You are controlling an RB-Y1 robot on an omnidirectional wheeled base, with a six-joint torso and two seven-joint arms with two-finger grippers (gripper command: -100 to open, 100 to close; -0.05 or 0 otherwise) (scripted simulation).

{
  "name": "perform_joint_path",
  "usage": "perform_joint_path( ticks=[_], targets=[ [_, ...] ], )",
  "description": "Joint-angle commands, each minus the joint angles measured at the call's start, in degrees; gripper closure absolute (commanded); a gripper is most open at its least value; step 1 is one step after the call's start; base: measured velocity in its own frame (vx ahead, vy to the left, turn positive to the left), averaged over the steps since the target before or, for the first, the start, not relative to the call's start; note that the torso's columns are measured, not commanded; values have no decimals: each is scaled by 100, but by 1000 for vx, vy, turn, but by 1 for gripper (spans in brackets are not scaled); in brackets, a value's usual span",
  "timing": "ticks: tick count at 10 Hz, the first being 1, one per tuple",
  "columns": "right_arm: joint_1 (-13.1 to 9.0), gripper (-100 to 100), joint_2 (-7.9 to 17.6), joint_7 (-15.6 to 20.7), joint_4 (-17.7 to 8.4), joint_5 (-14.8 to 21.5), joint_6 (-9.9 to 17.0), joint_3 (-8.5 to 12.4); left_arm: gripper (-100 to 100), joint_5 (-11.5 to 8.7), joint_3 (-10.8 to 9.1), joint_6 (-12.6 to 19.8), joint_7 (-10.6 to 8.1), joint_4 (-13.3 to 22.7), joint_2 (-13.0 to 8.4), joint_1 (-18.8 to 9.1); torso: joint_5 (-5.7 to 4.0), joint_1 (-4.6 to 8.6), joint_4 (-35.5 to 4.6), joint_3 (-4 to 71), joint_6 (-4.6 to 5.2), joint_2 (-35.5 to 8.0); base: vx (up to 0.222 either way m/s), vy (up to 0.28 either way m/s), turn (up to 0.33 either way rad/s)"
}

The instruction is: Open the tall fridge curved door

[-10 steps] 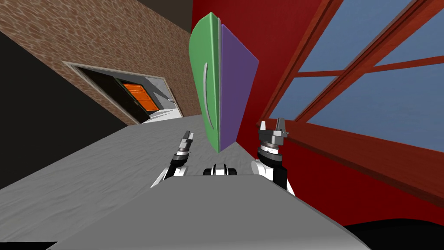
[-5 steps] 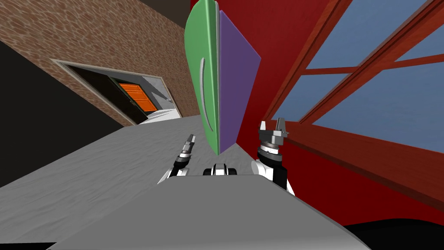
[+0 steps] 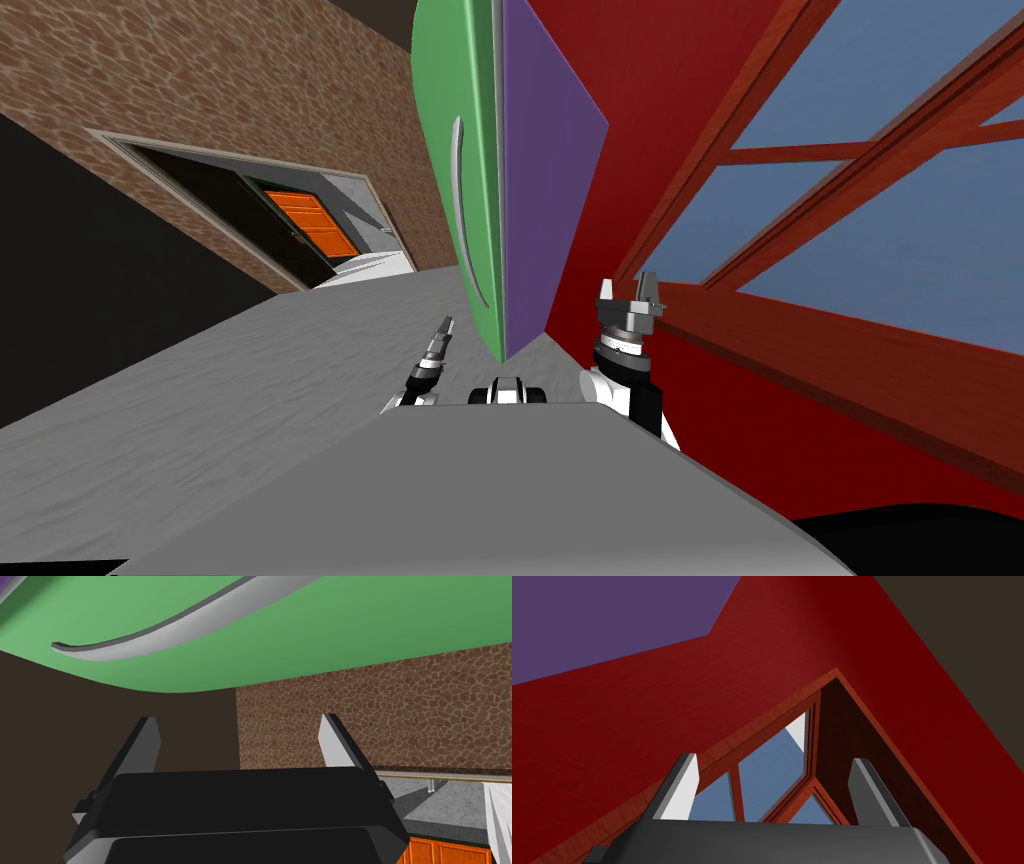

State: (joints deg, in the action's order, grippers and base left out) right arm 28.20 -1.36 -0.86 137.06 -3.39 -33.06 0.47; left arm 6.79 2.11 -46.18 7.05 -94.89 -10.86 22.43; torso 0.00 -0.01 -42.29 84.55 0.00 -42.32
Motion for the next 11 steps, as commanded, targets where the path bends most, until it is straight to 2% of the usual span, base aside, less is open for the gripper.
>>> perform_joint_path(
  ticks=[1,6,11],
  targets=[
    [0,0,0,0,0,0,0,0,-100,71,40,-158,130,363,34,-49,-1,5,1,3,1,6,101,-14,-8],
    [0,0,0,0,0,0,0,0,-100,243,136,-531,423,1193,148,-148,-2,7,-1,-3,0,-4,117,3,-16],
    [0,0,0,0,0,0,0,0,-100,427,239,-934,735,2083,370,-250,0,0,3,6,1,10,138,-10,-19]
  ],
)
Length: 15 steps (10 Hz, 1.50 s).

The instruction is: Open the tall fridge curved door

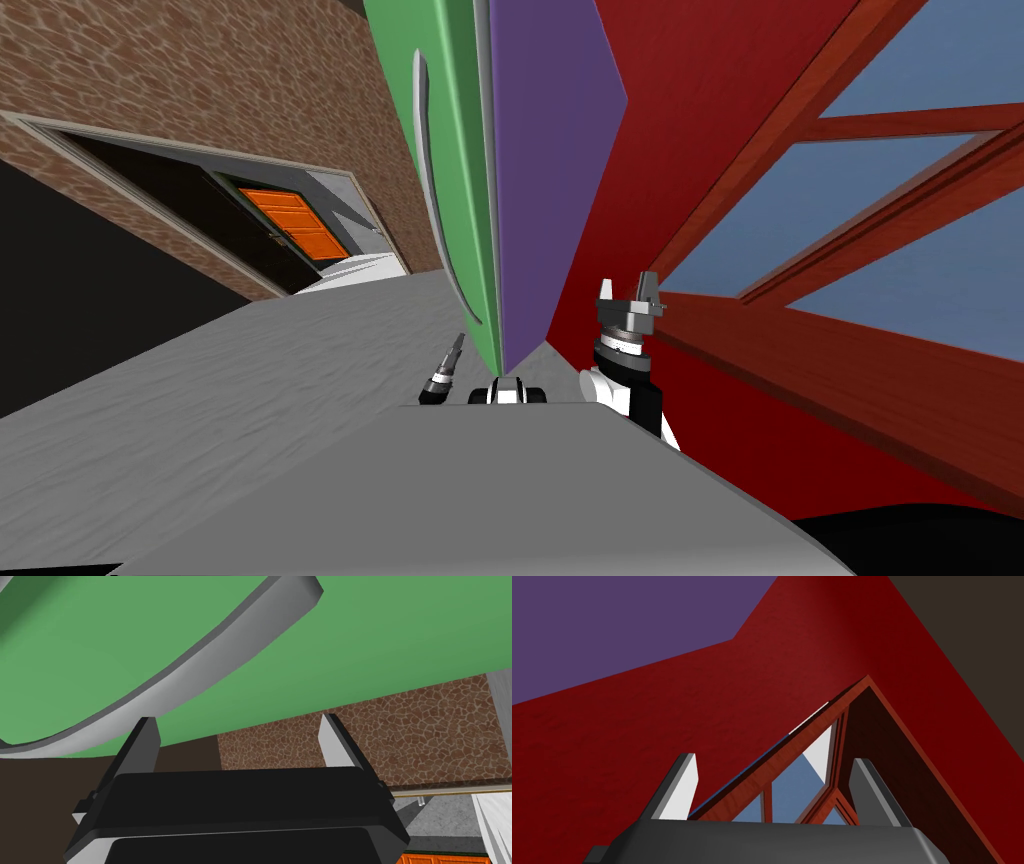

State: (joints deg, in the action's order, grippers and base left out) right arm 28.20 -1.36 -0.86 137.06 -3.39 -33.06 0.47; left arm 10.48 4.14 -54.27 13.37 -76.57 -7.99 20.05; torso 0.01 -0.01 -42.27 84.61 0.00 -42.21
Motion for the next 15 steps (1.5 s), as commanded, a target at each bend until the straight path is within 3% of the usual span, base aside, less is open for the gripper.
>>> perform_joint_path(
  ticks=[1,7,12,13,14,15],
  targets=[
    [0,0,0,0,0,0,0,0,-100,89,53,-192,155,397,143,-29,1,-4,-1,-2,-1,-6,108,6,-15],
    [-1,0,0,0,0,0,0,0,-100,205,118,-445,352,957,730,-94,0,0,-3,-6,0,-10,71,-3,-7],
    [-2,0,0,0,-1,0,0,0,-100,190,90,75,275,685,672,-374,-1,3,-1,-2,-1,-5,0,-8,0],
    [-2,0,0,0,0,0,0,0,-100,192,93,6,287,723,676,-347,-1,1,-1,-2,-1,-5,0,0,0],
    [-2,0,0,0,0,0,0,0,100,195,102,-174,312,812,676,-243,0,-1,-1,-4,-1,-7,0,0,0],
    [-2,0,0,0,-1,0,0,0,100,196,105,-224,319,837,677,-217,1,-2,-2,-5,-1,-9,-3,6,-2]
  ],
)
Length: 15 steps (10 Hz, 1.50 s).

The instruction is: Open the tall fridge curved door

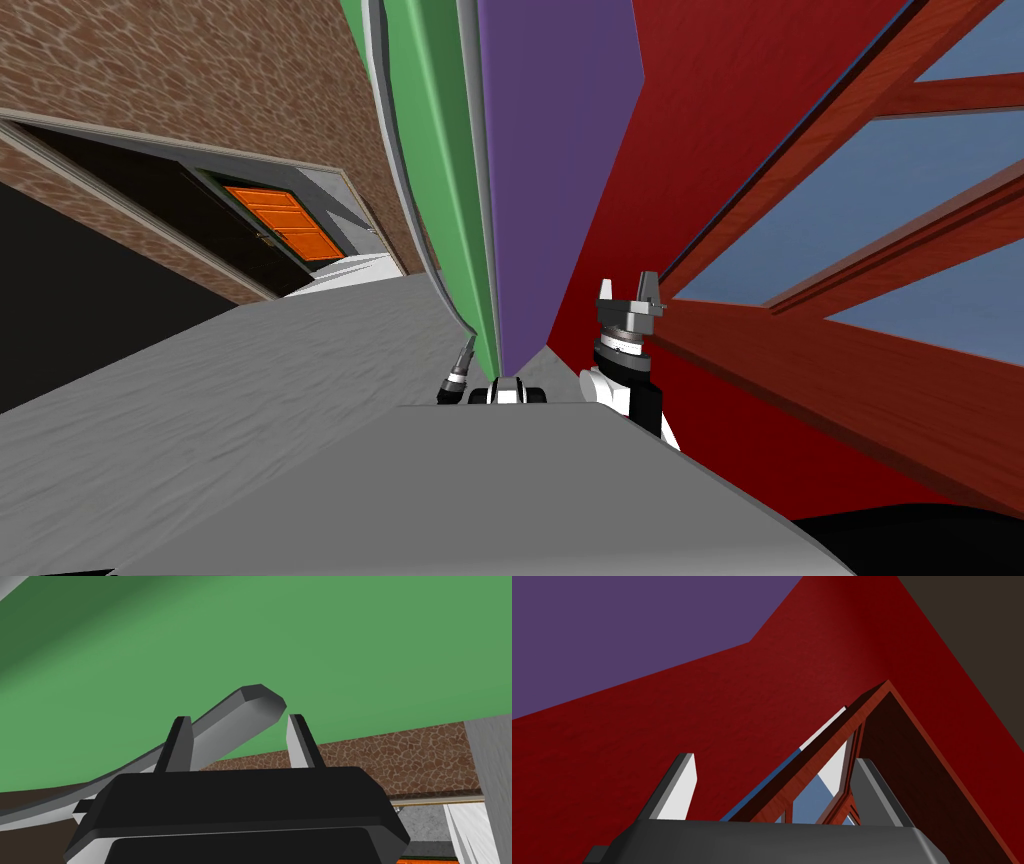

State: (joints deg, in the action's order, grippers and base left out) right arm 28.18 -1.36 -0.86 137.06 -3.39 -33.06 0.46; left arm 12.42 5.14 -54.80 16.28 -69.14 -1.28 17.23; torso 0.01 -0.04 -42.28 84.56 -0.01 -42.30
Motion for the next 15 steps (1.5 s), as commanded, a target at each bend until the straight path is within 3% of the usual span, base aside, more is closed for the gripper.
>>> perform_joint_path(
  ticks=[1,2,3,6,7,15],
  targets=[
    [0,0,0,0,0,0,0,0,100,5,12,-320,50,170,9,143,0,1,-1,0,1,0,-5,9,-1],
    [0,0,0,0,0,0,0,0,100,6,13,-231,37,117,10,121,-1,2,-1,0,0,0,0,0,0],
    [0,0,0,0,0,0,0,0,-100,14,18,-185,40,144,-258,44,-1,5,-1,1,2,2,-16,-1,13],
    [0,0,0,0,0,0,0,0,-100,30,24,-10,34,209,-546,-169,-2,7,-2,-2,1,-3,-38,-13,14],
    [-1,0,0,0,0,0,0,0,-100,45,29,150,29,267,-676,-366,-2,7,-1,-2,1,-2,-68,-22,33],
    [-1,0,0,0,0,0,0,0,-100,135,62,958,18,521,-839,-1407,-2,6,0,1,1,2,-74,-17,27]
  ],
)
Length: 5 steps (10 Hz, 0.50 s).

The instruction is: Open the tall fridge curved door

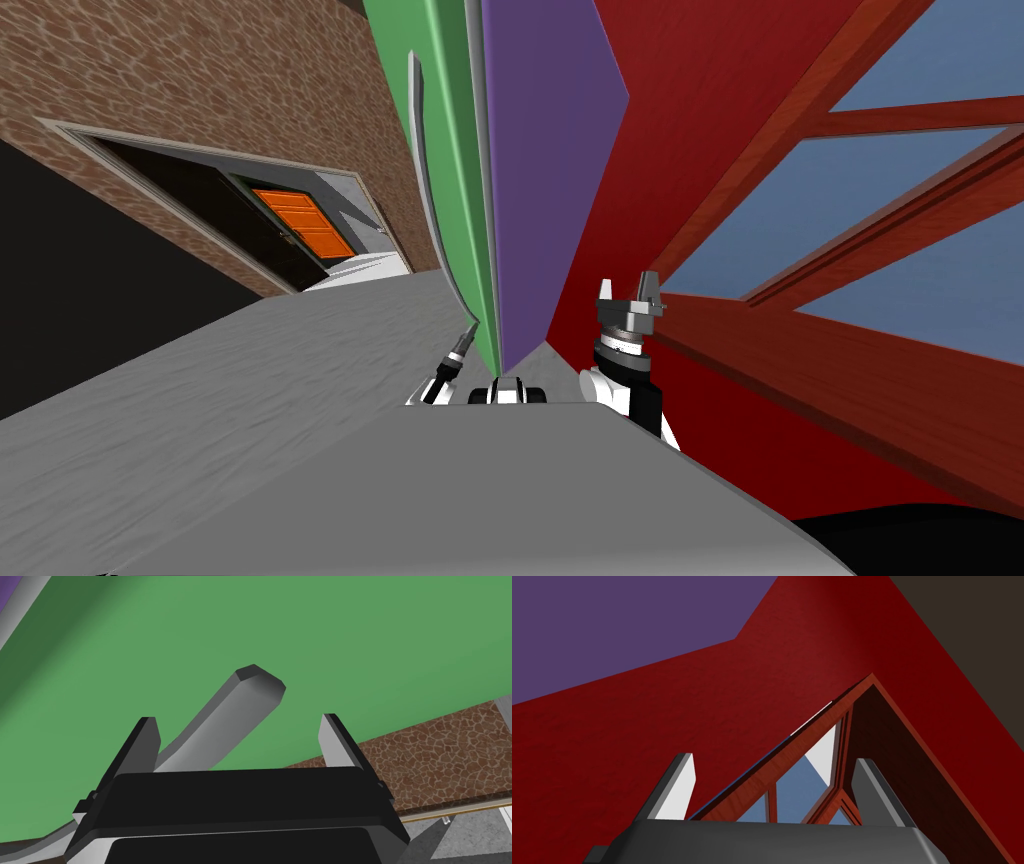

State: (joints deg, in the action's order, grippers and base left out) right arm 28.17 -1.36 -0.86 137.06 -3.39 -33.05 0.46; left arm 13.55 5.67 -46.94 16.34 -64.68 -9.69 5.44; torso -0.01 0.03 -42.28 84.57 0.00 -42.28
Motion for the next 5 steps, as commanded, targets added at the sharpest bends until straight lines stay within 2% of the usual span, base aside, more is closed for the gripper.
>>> perform_joint_path(
  ticks=[1,5],
  targets=[
    [0,0,0,0,0,0,0,0,-100,36,13,283,10,108,-6,-373,1,-1,0,-1,0,-2,-90,-26,26],
    [0,0,0,0,0,0,0,0,-100,88,31,756,1,262,-62,-976,1,-5,0,2,1,4,-81,-23,33]
  ],
)
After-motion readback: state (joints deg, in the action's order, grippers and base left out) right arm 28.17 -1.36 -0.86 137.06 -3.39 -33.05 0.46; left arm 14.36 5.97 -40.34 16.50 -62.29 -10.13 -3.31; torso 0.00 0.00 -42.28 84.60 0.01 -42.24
